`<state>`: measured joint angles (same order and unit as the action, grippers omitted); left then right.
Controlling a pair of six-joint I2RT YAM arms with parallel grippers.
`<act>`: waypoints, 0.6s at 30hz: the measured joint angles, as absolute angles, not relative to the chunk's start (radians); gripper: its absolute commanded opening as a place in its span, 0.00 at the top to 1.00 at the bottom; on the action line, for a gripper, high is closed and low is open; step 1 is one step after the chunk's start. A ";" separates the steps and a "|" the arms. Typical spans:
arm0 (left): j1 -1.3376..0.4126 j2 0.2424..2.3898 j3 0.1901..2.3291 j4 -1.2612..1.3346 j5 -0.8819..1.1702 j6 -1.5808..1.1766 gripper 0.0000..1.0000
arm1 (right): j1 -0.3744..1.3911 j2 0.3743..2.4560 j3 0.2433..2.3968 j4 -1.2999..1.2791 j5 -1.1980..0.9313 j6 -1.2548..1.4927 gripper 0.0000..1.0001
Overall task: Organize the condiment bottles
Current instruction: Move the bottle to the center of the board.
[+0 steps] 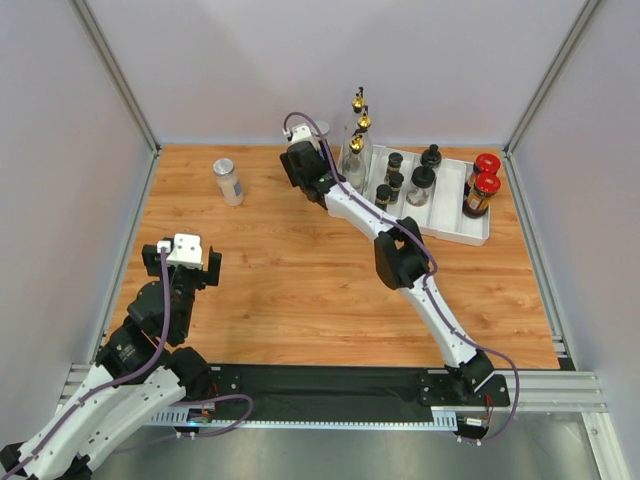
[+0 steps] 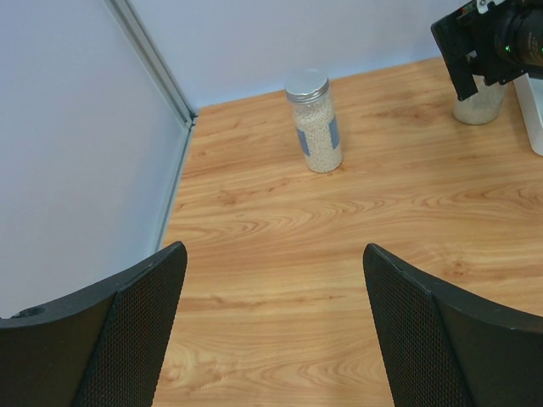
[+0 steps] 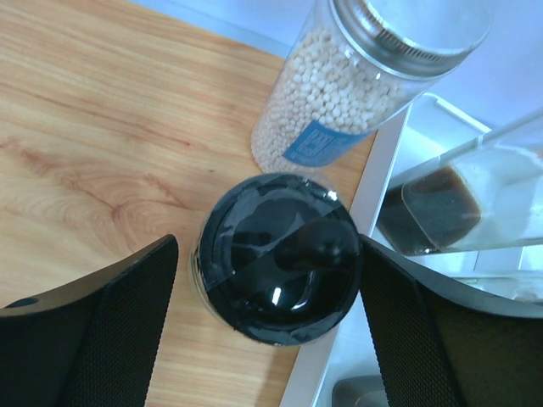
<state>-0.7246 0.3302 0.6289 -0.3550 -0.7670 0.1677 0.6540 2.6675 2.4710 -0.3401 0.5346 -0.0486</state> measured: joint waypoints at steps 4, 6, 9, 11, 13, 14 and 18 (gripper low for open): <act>-0.723 0.332 0.629 -0.355 -0.765 0.168 0.08 | 0.644 2.667 2.477 -0.320 0.511 -0.049 0.25; -0.722 0.335 0.629 -0.355 -0.764 0.168 0.08 | 0.640 2.667 2.477 -0.315 0.495 -0.049 0.29; -0.718 0.339 0.629 -0.355 -0.764 0.168 0.08 | 0.637 2.667 2.479 -0.308 0.477 -0.048 0.37; -0.717 0.339 0.629 -0.355 -0.764 0.168 0.08 | 0.637 2.667 2.481 -0.299 0.459 -0.049 0.45; -0.717 0.340 0.629 -0.355 -0.764 0.168 0.08 | 0.637 2.667 2.481 -0.293 0.446 -0.049 0.50; -0.717 0.340 0.629 -0.355 -0.764 0.168 0.08 | 0.637 2.667 2.480 -0.287 0.436 -0.050 0.52; -0.717 0.340 0.629 -0.355 -0.763 0.168 0.08 | 0.635 2.651 2.451 -0.259 0.384 -0.057 0.63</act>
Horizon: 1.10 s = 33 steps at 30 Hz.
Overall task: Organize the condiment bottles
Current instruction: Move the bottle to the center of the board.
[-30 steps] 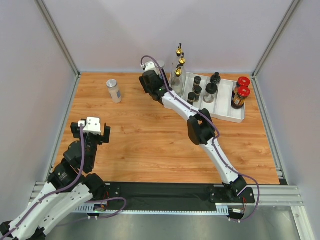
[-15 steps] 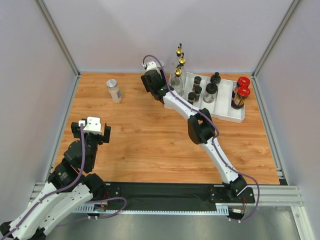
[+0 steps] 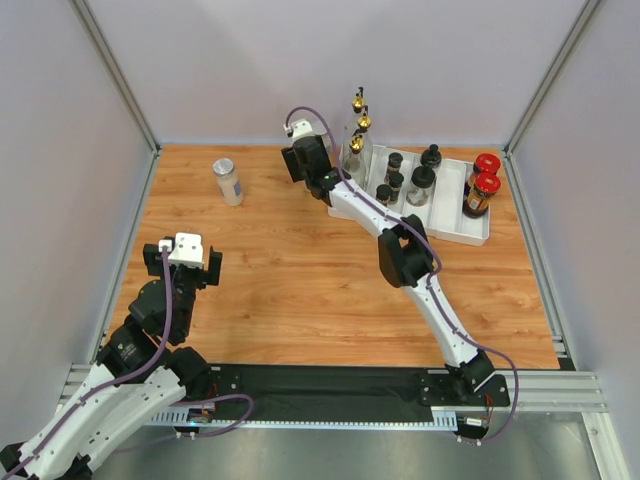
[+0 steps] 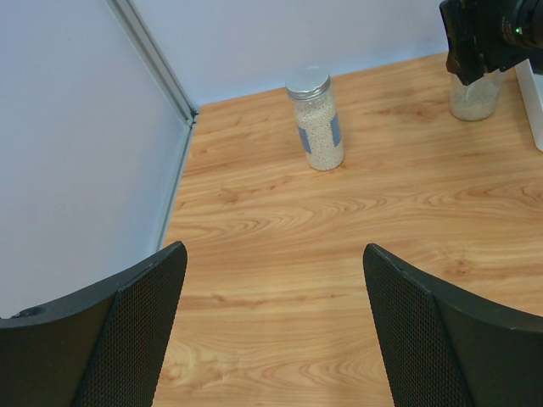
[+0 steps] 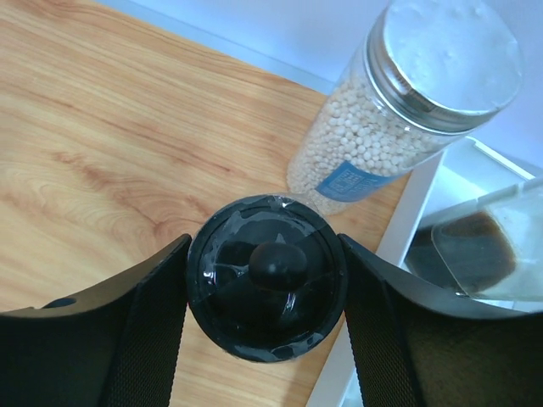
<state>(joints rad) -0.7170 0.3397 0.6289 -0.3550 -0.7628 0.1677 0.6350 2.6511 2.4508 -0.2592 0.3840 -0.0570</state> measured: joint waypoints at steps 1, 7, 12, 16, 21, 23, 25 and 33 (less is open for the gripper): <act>-0.717 0.340 0.629 -0.355 -0.762 0.168 0.08 | 0.634 2.645 2.442 -0.260 0.371 -0.057 0.65; -0.713 0.340 0.629 -0.355 -0.760 0.168 0.08 | 0.635 2.551 2.317 -0.279 0.241 -0.062 0.78; -0.713 0.339 0.629 -0.355 -0.760 0.169 0.08 | 0.643 2.459 2.195 -0.308 0.146 -0.068 0.83; -0.713 0.338 0.629 -0.355 -0.759 0.169 0.08 | 0.651 2.365 2.063 -0.322 0.080 -0.078 0.85; -0.713 0.332 0.629 -0.355 -0.752 0.169 0.08 | 0.656 2.241 1.902 -0.323 -0.018 -0.099 0.89; -0.713 0.332 0.628 -0.355 -0.748 0.169 0.08 | 0.656 2.193 1.847 -0.327 -0.056 -0.109 0.91; -0.713 0.332 0.628 -0.355 -0.742 0.169 0.08 | 0.656 2.152 1.801 -0.328 -0.091 -0.118 0.92; -0.713 0.332 0.628 -0.355 -0.738 0.169 0.08 | 0.656 2.021 1.642 -0.334 -0.230 -0.153 0.96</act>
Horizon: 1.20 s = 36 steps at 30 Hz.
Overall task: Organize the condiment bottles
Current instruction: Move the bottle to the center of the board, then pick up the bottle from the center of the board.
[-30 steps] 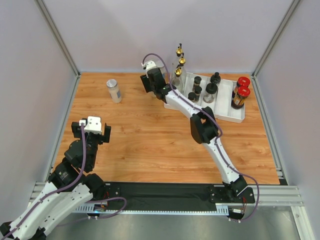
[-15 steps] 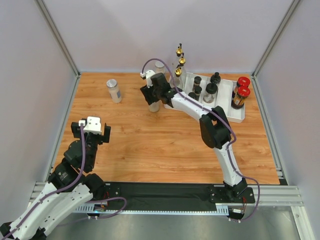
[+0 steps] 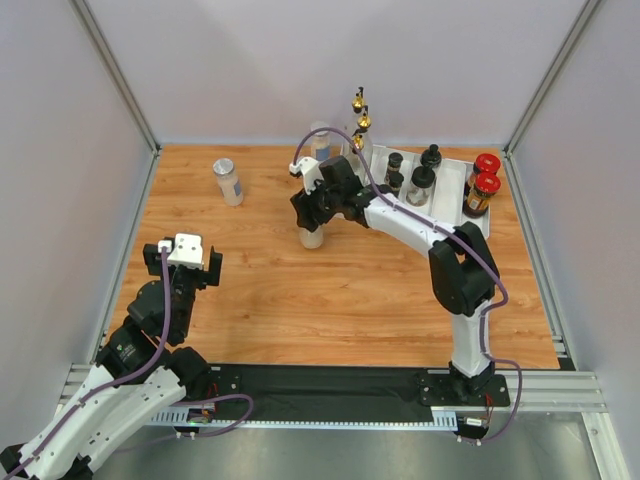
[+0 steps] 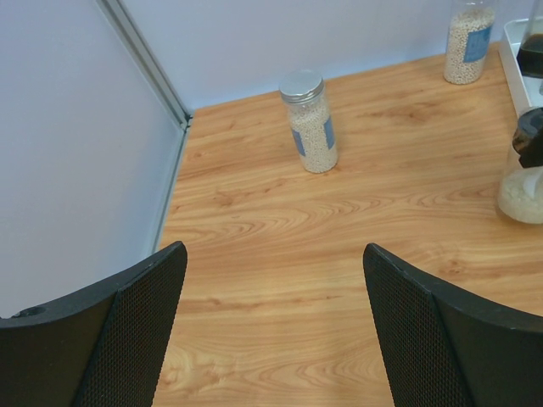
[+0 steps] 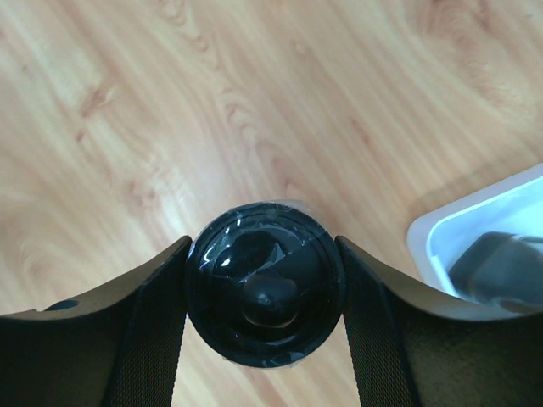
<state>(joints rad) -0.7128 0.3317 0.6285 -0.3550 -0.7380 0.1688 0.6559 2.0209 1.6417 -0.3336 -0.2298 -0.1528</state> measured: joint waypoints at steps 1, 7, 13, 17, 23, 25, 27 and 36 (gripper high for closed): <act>-0.713 0.332 0.628 -0.355 -0.738 0.169 0.08 | 0.656 2.005 1.621 -0.337 -0.248 -0.162 0.97; -0.713 0.331 0.628 -0.355 -0.734 0.168 0.08 | 0.656 1.871 1.456 -0.361 -0.347 -0.235 1.00; -0.713 0.329 0.628 -0.355 -0.726 0.168 0.08 | 0.654 1.666 1.261 -0.367 -0.395 -0.305 1.00; -0.713 0.329 0.628 -0.355 -0.717 0.168 0.08 | 0.640 1.536 1.155 -0.381 -0.412 -0.342 1.00; -0.713 0.328 0.628 -0.355 -0.706 0.168 0.08 | 0.529 1.386 1.045 -0.414 -0.454 -0.384 1.00; -0.713 0.328 0.628 -0.355 -0.703 0.168 0.08 | 0.461 1.345 1.021 -0.426 -0.471 -0.392 1.00; -0.713 0.328 0.628 -0.355 -0.696 0.168 0.08 | 0.395 1.311 1.005 -0.432 -0.484 -0.395 1.00; -0.713 0.337 0.628 -0.355 -0.681 0.167 0.08 | 0.143 1.266 0.995 -0.448 -0.530 -0.398 0.99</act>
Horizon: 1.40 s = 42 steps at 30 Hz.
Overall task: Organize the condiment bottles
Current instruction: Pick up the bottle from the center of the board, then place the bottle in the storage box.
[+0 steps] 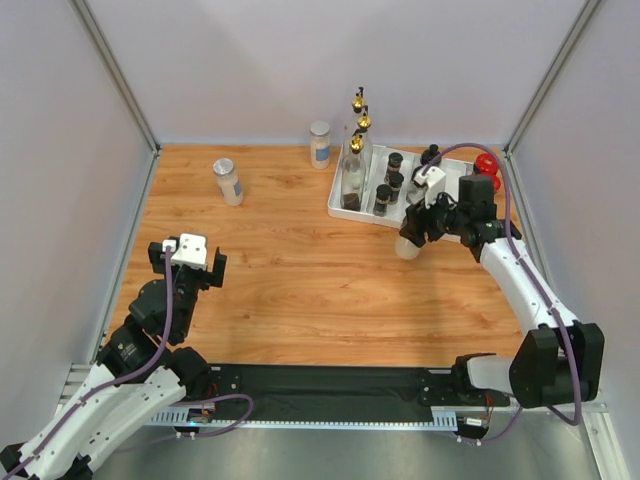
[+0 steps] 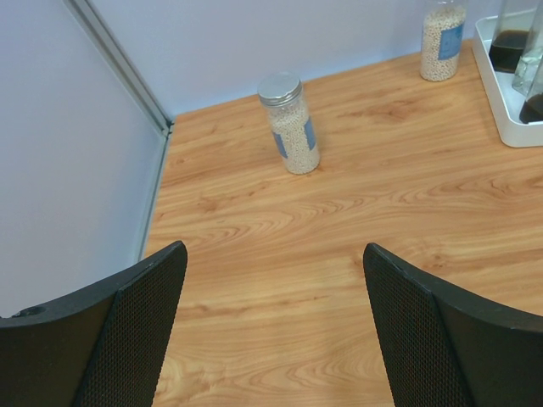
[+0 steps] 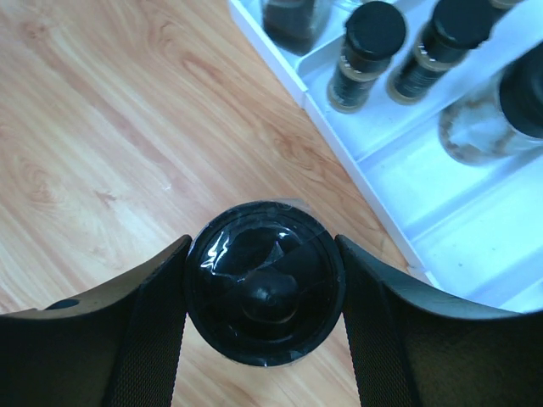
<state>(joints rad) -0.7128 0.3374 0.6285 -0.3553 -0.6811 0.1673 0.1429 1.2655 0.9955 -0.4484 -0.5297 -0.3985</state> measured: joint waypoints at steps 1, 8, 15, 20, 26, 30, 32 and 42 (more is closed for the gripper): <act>-0.713 0.340 0.628 -0.355 -0.681 0.168 0.08 | 0.123 1.271 1.002 -0.453 -0.533 -0.398 0.99; -0.713 0.344 0.628 -0.356 -0.678 0.167 0.08 | 0.063 1.386 1.118 -0.441 -0.520 -0.398 0.99; -0.713 0.344 0.628 -0.356 -0.678 0.167 0.08 | 0.057 1.512 1.214 -0.387 -0.466 -0.398 1.00; -0.713 0.344 0.628 -0.356 -0.678 0.168 0.08 | 0.057 1.591 1.255 -0.359 -0.427 -0.398 1.00; -0.713 0.344 0.628 -0.356 -0.678 0.168 0.08 | 0.057 1.658 1.260 -0.303 -0.390 -0.406 0.99; -0.713 0.344 0.628 -0.355 -0.678 0.168 0.08 | 0.057 1.695 1.260 -0.263 -0.368 -0.417 0.99; -0.713 0.344 0.628 -0.355 -0.678 0.168 0.08 | 0.057 1.705 1.260 -0.246 -0.360 -0.420 0.99; -0.713 0.345 0.628 -0.355 -0.678 0.168 0.08 | 0.057 1.716 1.238 -0.167 -0.349 -0.453 0.84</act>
